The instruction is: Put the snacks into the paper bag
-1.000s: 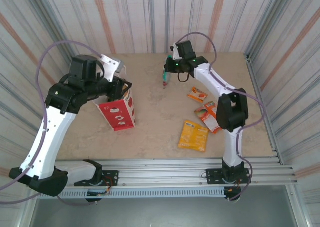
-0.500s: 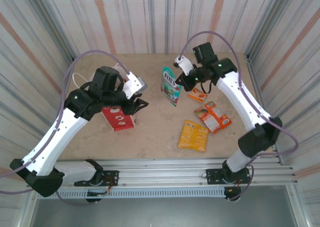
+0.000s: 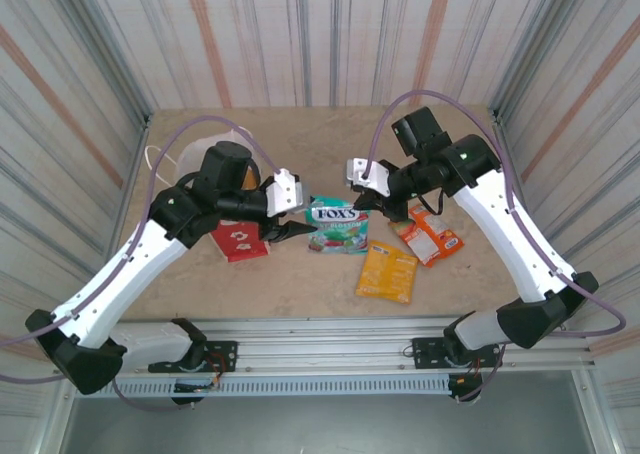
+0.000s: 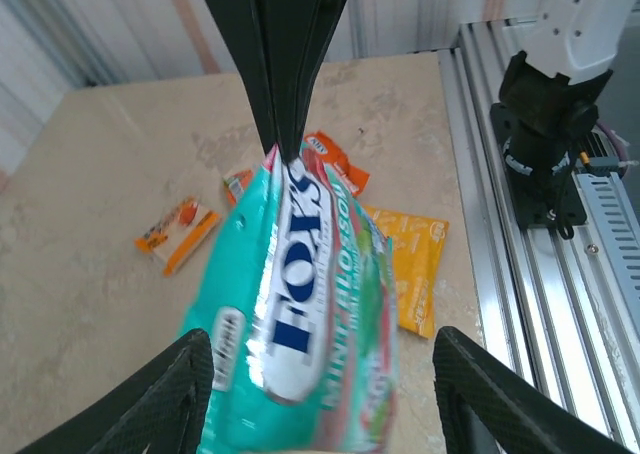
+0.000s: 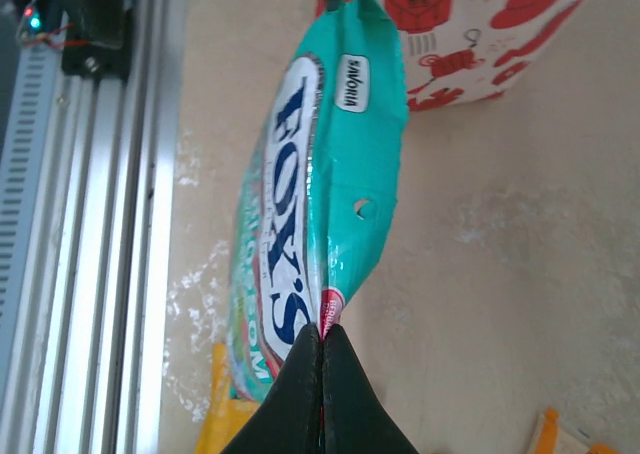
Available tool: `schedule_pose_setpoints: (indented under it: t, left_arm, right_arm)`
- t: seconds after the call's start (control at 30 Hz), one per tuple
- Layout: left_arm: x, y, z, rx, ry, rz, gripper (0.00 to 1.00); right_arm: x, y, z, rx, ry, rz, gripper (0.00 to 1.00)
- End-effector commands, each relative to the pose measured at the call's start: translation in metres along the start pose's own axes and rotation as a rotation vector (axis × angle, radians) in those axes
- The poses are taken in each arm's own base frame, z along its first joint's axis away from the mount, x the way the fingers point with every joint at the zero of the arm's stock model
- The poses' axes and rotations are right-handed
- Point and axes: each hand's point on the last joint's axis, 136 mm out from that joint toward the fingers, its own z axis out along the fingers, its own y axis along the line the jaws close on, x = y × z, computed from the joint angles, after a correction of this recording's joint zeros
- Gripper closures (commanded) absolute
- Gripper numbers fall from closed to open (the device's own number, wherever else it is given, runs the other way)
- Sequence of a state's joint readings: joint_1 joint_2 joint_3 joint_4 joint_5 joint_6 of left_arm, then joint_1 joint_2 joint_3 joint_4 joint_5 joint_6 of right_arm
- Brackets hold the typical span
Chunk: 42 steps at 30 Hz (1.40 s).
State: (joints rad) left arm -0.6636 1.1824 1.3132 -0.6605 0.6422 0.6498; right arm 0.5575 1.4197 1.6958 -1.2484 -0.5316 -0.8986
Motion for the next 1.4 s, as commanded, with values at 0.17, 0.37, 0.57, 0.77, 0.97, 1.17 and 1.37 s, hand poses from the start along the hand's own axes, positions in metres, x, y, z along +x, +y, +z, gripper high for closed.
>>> schedule_pose_setpoints:
  t: [0.17, 0.37, 0.57, 0.77, 0.97, 1.17, 1.37]
  left_arm:
    - [-0.009, -0.015, 0.014, 0.111, -0.054, 0.110, 0.40]
    - [-0.002, -0.011, 0.022, 0.117, -0.021, 0.087, 0.44]
    - [-0.002, -0.006, 0.026, 0.096, -0.017, 0.065, 0.43]
    - [-0.011, 0.005, 0.023, 0.033, -0.039, 0.092, 0.38]
    - [-0.005, 0.006, 0.028, 0.054, -0.007, 0.097, 0.37]
    - [0.007, 0.005, 0.036, 0.086, 0.041, 0.092, 0.44]
    - [0.012, 0.006, 0.039, 0.110, 0.075, 0.072, 0.66]
  right_arm:
    - [-0.022, 0.016, -0.015, -0.021, -0.059, -0.126, 1.00]
    - [-0.032, 0.015, -0.016, -0.014, -0.096, -0.150, 1.00]
    - [-0.033, 0.017, -0.014, -0.028, -0.094, -0.155, 1.00]
    - [-0.032, 0.019, -0.013, -0.043, -0.092, -0.157, 1.00]
    - [-0.035, 0.021, -0.014, -0.044, -0.111, -0.166, 1.00]
    - [-0.037, 0.022, -0.016, -0.040, -0.123, -0.174, 1.00]
    - [-0.036, 0.021, -0.016, -0.034, -0.119, -0.175, 1.00]
